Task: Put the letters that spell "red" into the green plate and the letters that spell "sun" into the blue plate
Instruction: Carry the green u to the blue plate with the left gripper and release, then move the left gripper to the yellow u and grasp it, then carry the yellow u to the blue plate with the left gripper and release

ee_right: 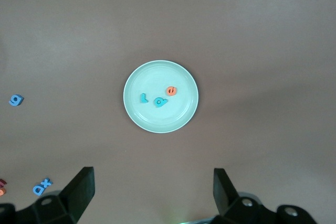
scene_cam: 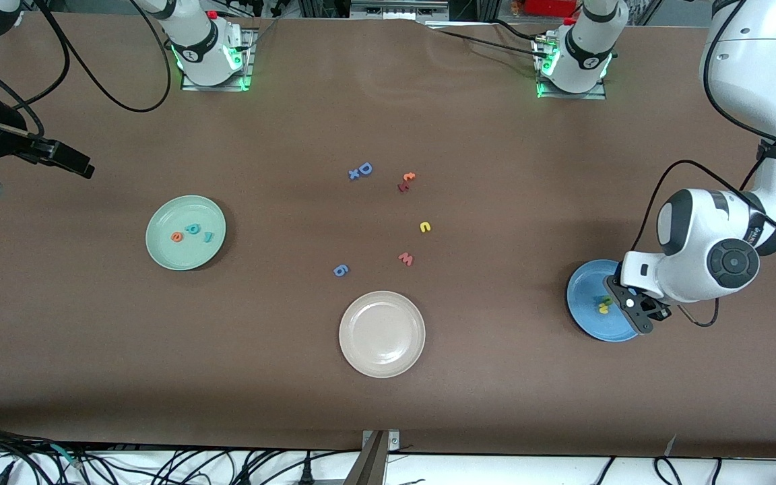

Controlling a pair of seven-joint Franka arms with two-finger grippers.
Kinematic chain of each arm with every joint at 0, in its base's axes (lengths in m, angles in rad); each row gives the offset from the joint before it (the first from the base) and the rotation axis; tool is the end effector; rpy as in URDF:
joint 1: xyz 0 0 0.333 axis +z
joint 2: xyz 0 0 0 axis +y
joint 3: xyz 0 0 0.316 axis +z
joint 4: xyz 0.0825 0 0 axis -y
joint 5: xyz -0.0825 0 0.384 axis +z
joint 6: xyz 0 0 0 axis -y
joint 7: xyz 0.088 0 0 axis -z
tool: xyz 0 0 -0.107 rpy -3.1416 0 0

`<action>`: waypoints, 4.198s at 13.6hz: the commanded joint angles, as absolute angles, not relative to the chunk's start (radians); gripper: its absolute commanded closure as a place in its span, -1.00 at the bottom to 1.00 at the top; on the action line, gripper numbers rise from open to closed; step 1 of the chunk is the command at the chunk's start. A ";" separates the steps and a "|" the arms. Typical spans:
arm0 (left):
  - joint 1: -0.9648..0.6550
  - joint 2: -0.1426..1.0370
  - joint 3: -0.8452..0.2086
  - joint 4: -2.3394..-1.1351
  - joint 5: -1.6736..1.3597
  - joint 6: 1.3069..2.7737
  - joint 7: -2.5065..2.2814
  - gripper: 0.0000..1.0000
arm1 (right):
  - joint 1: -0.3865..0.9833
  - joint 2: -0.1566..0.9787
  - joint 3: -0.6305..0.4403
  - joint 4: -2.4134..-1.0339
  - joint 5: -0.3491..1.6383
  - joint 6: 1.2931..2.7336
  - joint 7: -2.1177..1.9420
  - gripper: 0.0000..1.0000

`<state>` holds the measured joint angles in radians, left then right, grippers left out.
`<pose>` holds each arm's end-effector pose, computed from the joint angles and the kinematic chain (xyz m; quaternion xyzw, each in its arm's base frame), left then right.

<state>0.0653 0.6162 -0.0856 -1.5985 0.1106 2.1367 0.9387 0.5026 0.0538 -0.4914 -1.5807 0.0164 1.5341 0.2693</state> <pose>0.6863 -0.0017 0.2664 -0.8749 0.4825 0.0427 0.0018 0.5629 0.0150 0.5902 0.9905 -0.1289 -0.0459 0.0110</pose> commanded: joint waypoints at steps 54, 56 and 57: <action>-0.383 0.701 -0.336 -1.806 0.219 2.424 -0.996 0.07 | 0.506 0.038 -0.497 -1.574 0.017 1.509 0.256 -1.00; -0.383 0.701 -0.336 -1.804 0.221 2.425 -0.996 0.18 | 0.506 0.038 -0.497 -1.572 0.018 1.509 0.256 -1.00; -0.383 0.703 -0.336 -1.804 0.221 2.425 -0.996 0.19 | 0.506 0.038 -0.499 -1.572 0.018 1.509 0.256 -1.00</action>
